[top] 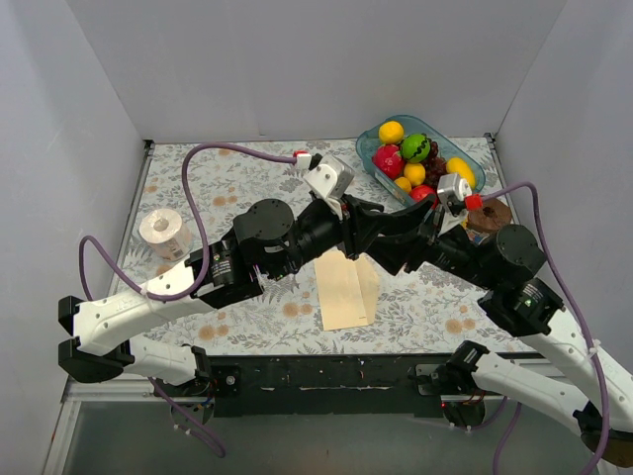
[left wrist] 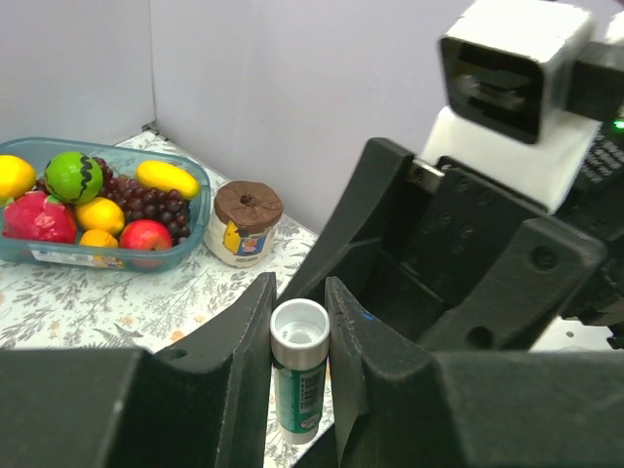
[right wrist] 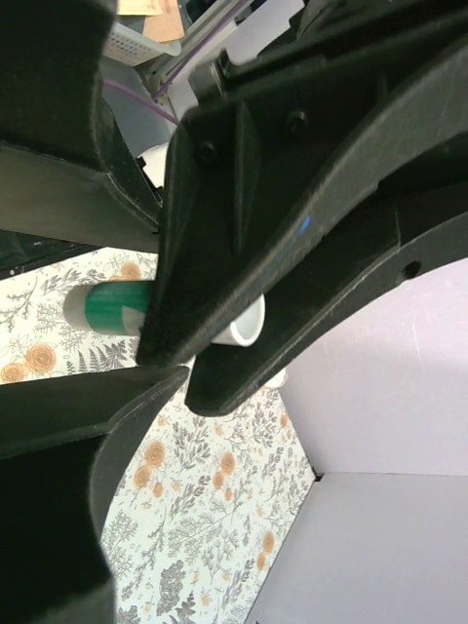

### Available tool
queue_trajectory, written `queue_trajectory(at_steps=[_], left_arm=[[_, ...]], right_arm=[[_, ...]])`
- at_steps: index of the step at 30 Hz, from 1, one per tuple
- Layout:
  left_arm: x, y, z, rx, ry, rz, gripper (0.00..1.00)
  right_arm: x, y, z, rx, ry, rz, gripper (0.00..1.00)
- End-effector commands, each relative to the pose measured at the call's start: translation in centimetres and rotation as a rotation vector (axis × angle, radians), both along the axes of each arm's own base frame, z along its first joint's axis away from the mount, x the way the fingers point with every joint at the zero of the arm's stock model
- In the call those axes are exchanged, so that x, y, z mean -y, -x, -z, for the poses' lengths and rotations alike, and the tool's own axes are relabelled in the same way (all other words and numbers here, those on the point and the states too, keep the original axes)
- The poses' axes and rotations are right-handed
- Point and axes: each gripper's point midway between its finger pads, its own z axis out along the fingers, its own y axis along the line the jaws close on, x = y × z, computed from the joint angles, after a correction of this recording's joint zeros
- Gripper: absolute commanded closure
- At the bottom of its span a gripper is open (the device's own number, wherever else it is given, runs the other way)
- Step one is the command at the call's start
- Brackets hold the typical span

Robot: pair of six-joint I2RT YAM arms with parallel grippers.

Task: Place the letter into the envelope and seal it
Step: Unscrew the solid glue.

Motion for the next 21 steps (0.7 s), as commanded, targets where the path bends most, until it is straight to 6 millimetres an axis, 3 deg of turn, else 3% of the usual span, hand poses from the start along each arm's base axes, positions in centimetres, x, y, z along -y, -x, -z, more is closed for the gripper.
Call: queue_trajectory(at_steps=[1, 16, 19, 21], left_arm=[[-1.2, -0.8, -0.2, -0.021, 0.001, -0.076, 1.0], [-0.5, -0.3, -0.2, -0.035, 0.02, -0.033, 1.0], [-0.4, 0.0, -0.2, -0.036, 0.022, -0.02, 1.0], [-0.4, 0.1, -0.1, -0.036, 0.021, -0.016, 1.0]], right_arm=[[1.3, 0.7, -3.0, 0.073, -0.101, 0.019, 0.43], [0.3, 0.5, -2.5, 0.038, -0.097, -0.013, 0.49], [0.1, 0.4, -2.6, 0.035, -0.098, -0.014, 0.55], [0.2, 0.3, -2.5, 0.032, -0.1, -0.011, 0.68]])
